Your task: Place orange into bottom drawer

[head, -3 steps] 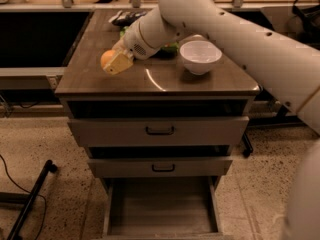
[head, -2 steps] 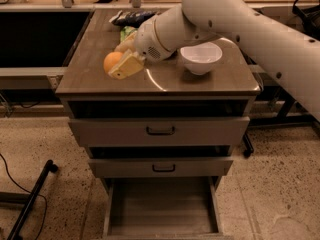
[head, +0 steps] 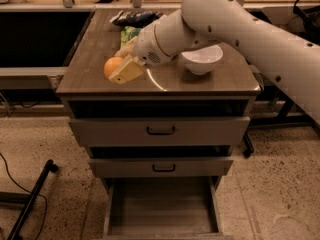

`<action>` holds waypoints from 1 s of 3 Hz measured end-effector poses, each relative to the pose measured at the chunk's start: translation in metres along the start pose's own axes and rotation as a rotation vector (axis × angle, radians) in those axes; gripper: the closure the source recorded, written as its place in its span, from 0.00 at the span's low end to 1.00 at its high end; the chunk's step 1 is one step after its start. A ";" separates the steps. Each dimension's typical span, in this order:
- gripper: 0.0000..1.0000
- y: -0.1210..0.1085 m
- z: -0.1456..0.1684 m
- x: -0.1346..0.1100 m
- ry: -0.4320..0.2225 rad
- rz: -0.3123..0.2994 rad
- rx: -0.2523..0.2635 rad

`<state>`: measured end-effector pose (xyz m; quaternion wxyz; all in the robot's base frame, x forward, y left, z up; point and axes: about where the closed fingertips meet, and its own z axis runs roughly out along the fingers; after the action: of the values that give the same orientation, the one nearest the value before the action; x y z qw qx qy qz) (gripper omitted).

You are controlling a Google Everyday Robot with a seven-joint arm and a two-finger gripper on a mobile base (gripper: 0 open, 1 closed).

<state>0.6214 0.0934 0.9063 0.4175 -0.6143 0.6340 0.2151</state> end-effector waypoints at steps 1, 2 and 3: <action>1.00 0.021 -0.002 0.009 -0.034 0.021 0.001; 1.00 0.052 -0.014 0.041 -0.065 0.072 0.027; 1.00 0.079 -0.019 0.070 -0.097 0.105 0.066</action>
Offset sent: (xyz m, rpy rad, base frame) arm -0.0846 -0.0633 -0.0700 0.1417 0.0537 -0.1107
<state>0.5483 0.0488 0.8421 0.4557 -0.5550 0.6512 0.2454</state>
